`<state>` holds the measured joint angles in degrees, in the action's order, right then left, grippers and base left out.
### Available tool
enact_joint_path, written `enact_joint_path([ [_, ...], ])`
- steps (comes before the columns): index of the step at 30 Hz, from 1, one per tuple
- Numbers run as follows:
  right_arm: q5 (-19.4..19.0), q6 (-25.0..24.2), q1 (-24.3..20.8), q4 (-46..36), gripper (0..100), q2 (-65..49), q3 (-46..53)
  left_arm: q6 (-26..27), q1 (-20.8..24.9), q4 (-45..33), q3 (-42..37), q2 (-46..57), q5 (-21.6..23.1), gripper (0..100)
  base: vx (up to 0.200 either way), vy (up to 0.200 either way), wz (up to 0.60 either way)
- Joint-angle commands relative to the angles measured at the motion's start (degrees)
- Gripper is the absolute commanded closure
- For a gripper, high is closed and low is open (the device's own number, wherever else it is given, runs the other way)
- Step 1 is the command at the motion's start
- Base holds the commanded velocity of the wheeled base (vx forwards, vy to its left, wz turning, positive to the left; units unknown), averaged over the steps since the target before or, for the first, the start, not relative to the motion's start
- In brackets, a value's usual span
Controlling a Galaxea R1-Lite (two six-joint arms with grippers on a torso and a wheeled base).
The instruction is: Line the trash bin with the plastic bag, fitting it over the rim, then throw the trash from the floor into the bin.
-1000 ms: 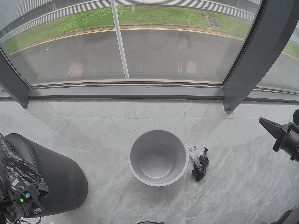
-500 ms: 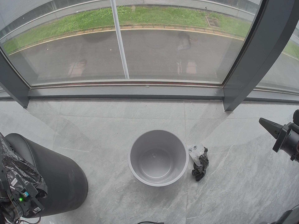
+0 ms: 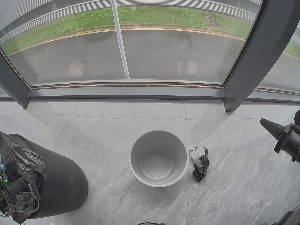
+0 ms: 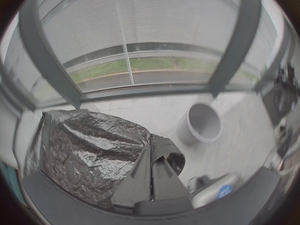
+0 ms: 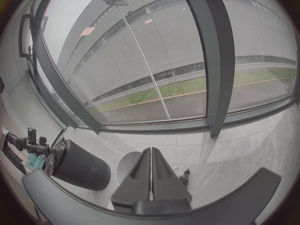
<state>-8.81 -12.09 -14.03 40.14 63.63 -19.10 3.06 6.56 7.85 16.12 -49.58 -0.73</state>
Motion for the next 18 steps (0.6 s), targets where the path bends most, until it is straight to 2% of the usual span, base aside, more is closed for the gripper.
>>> enact_joint_path([
  [1,0.02,-0.04,-0.38,0.02,100,0.26,0.91,-44.54,-4.01,7.97,9.81,0.62,15.5,100,0.0,0.0,0.0],
  [5,0.02,-0.04,-0.56,0.11,100,0.09,1.44,-58.43,-4.19,9.55,11.75,0.54,17.52,100,0.0,0.0,0.0],
  [8,0.02,-0.04,-0.56,0.11,100,-0.35,1.35,-65.29,-3.83,8.15,12.8,0.18,18.4,100,0.0,0.0,0.0],
  [10,-0.06,-0.04,-0.65,0.11,100,-0.44,1.44,-69.24,-3.66,7.44,12.71,0.27,22.97,100,0.0,0.0,0.0],
  [12,-0.06,-0.04,-0.56,0.02,100,-0.27,1.44,-74.69,-3.83,7.53,12.45,0.8,29.82,100,0.0,0.0,0.0],
  [13,-0.06,-0.04,-0.56,0.02,100,-0.27,1.44,-75.39,-3.83,7.71,12.45,0.8,30.97,100,0.0,0.0,0.0],
  [14,-0.06,0.05,-0.56,0.02,100,0.09,1.52,-78.03,-4.1,8.06,12.45,0.71,36.5,100,0.0,0.0,0.0],
  [15,-0.06,0.05,-0.56,0.02,100,0.09,1.52,-78.12,-4.1,8.06,12.45,0.62,36.94,100,0.0,0.0,0.0],
  [16,-0.06,0.05,-0.56,0.02,100,0.17,1.61,-78.29,-4.19,8.06,12.54,0.45,42.22,100,0.0,0.0,0.0],
  [17,-0.06,0.05,-0.56,-0.07,100,0.17,1.61,-78.29,-4.19,8.06,12.62,0.45,42.92,100,0.0,0.0,0.0],
  [18,-0.06,0.05,-0.65,-0.07,100,0.17,2.23,-78.65,-4.19,8.06,12.89,0.18,46.43,100,0.0,0.0,0.0],
])
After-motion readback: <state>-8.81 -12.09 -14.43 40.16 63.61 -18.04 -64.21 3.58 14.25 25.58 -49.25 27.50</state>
